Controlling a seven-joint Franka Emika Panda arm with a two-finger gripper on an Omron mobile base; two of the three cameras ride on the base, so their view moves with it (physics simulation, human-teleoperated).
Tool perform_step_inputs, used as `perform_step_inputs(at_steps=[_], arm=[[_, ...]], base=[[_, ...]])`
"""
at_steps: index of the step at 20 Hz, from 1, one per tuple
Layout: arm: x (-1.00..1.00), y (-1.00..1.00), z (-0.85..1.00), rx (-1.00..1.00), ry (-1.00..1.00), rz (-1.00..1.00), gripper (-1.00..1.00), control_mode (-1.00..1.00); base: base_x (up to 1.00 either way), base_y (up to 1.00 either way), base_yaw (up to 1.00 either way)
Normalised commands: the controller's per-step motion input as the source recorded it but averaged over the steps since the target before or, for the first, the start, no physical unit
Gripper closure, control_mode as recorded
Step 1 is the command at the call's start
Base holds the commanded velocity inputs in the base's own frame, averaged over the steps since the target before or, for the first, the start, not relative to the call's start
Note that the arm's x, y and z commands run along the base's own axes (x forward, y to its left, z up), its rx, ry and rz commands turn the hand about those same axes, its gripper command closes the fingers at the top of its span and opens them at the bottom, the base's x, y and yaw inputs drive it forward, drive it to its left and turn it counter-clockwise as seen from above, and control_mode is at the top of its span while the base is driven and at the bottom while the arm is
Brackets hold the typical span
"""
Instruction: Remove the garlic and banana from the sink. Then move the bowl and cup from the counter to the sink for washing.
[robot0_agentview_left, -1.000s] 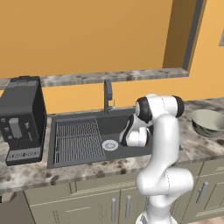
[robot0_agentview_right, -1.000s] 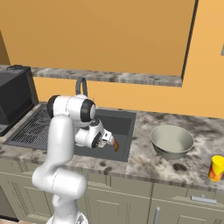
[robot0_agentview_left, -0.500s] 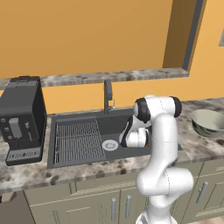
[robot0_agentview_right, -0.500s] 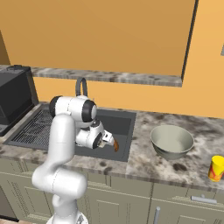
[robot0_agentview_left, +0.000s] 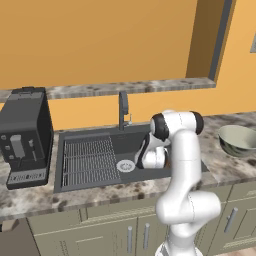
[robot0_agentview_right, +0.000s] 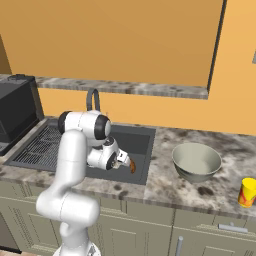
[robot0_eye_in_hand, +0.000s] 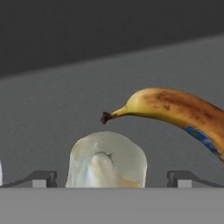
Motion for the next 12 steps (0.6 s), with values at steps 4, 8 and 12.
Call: perform_step_inputs(at_steps=[4,8,12], arm=[[0.15,0.05,-0.14,0.00,0.00,-0.02,-1.00,-1.00],[0.12,0.02,-0.13,0.00,0.00,-0.02,-1.00,-1.00],[0.02,0.00,-0.11,0.00,0.01,-0.03,-1.00,-1.00]], base=[[0.00,0.00,0.00],[0.00,0.00,0.00],[0.00,0.00,0.00]])
